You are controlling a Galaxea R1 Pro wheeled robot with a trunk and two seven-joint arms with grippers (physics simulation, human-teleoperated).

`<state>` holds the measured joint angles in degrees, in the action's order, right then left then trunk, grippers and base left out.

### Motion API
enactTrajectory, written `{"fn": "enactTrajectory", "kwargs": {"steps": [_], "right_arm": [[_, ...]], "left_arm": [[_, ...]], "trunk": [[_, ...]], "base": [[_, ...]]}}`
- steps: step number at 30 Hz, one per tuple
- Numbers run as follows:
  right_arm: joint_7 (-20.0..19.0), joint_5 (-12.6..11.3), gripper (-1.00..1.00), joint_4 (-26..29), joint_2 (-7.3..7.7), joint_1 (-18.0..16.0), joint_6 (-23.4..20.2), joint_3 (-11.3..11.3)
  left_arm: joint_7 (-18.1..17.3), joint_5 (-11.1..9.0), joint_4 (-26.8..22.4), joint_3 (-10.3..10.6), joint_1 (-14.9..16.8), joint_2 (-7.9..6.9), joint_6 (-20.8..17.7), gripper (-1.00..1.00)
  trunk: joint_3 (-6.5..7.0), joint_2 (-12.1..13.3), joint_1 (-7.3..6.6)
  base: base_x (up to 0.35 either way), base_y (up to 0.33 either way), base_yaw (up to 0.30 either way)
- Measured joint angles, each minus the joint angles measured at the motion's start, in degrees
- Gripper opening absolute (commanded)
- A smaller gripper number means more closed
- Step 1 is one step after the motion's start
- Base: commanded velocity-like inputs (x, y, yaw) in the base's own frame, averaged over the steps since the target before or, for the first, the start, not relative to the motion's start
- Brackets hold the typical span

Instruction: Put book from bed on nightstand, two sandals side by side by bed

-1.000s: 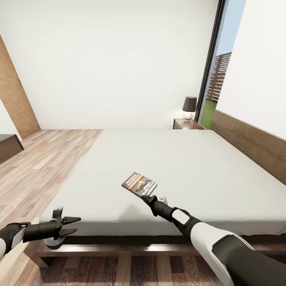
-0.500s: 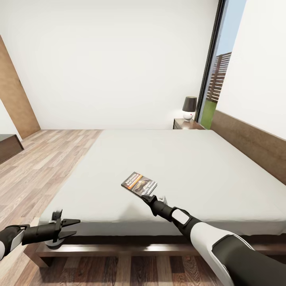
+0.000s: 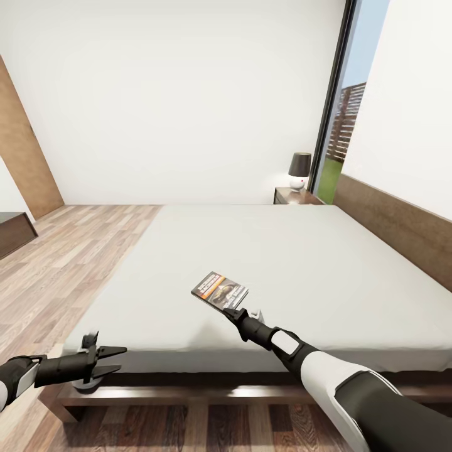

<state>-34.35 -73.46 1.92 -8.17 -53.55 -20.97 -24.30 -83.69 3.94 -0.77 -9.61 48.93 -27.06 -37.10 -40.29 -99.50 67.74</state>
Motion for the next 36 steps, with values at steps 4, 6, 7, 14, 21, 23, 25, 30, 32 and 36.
{"fn": "enactTrajectory", "kwargs": {"steps": [4,6,7,14,21,23,25,30,32,36], "right_arm": [[0.0,0.1,-1.00,0.0,0.00,0.0,0.1,-0.1],[0.0,0.1,-1.00,0.0,0.00,0.0,0.1,-0.1],[0.0,0.1,-1.00,0.0,0.00,0.0,0.1,-0.1],[0.1,0.2,-1.00,0.0,0.00,0.0,0.1,0.0],[0.1,0.2,-1.00,0.0,0.00,0.0,0.2,0.0],[0.1,0.3,-1.00,0.0,0.00,0.0,0.2,-0.1],[0.1,0.2,-1.00,0.0,-0.01,0.0,0.2,-0.1],[0.2,0.3,-1.00,0.0,-0.01,0.0,0.3,-0.1],[0.2,0.3,-1.00,0.0,-0.01,0.0,0.3,-0.1],[0.2,0.3,-1.00,0.0,-0.01,0.0,0.3,-0.2]], "left_arm": [[0.0,0.0,0.0,0.0,0.0,0.00,0.0,1.00],[0.0,0.0,0.0,0.0,0.0,0.00,0.0,1.00],[-0.1,0.0,0.0,0.0,0.0,0.00,0.0,1.00],[-0.1,0.0,0.0,0.0,0.0,0.00,0.0,1.00],[-0.1,0.0,0.0,0.0,0.0,0.00,0.0,1.00],[-0.1,0.0,0.0,0.0,0.0,0.00,0.0,1.00],[-0.1,0.0,0.0,0.0,0.0,0.00,0.0,1.00],[0.0,0.0,0.0,0.0,0.0,-0.02,0.0,1.00],[0.0,0.0,0.0,0.0,0.0,-0.01,0.0,1.00],[0.0,0.0,0.0,0.0,0.0,-0.01,0.0,1.00]], "trunk": [[0.00,0.0,0.01],[0.00,0.0,0.01],[0.00,0.0,0.01],[0.00,0.0,0.01],[0.00,0.0,0.01],[0.00,0.0,0.01],[0.00,0.0,0.00],[0.00,0.0,0.00],[0.00,0.0,0.00],[0.00,0.0,0.00]], "base": [[-0.053,0.097,0.000],[-0.071,0.110,0.000],[-0.075,0.112,0.000],[-0.081,0.116,0.000],[-0.083,0.110,0.000],[-0.049,0.058,0.039],[-0.031,0.037,0.090],[-0.011,0.013,0.169],[-0.004,0.005,0.203],[-0.002,0.002,0.214]]}}
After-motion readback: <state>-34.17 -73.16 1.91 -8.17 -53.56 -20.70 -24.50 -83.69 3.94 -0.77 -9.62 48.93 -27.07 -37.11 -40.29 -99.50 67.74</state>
